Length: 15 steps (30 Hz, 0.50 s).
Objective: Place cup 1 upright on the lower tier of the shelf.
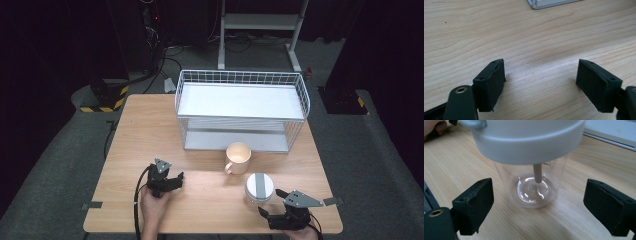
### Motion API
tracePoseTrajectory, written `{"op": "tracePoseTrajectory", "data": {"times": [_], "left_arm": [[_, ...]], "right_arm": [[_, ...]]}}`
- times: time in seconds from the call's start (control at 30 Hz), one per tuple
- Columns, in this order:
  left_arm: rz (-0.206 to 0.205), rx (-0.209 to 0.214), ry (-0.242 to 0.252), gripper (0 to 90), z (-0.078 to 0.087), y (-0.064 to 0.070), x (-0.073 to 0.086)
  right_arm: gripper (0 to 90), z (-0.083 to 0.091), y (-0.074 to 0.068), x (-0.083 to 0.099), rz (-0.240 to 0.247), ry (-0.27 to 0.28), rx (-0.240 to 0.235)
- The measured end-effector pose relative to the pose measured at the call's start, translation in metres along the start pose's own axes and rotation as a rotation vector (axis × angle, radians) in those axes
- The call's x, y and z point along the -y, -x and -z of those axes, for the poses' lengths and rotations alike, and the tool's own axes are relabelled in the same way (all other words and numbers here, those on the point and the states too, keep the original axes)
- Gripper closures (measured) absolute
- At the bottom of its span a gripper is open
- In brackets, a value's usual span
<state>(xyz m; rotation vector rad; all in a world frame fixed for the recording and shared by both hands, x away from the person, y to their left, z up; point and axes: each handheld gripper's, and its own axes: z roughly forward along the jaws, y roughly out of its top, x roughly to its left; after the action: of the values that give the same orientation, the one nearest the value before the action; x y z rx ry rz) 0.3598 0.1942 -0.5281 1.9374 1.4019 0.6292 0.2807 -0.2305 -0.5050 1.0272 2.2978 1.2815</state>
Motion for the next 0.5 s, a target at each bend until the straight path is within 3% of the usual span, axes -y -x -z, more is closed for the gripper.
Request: {"op": "tracePoseTrajectory", "data": {"times": [0.5], "left_arm": [[-0.004, -0.001, -0.002, 23.2, 0.0, 0.0, 0.0]], "right_arm": [[9.3, -0.019, -0.006, -0.012, 0.019, 0.017, -0.027]]}}
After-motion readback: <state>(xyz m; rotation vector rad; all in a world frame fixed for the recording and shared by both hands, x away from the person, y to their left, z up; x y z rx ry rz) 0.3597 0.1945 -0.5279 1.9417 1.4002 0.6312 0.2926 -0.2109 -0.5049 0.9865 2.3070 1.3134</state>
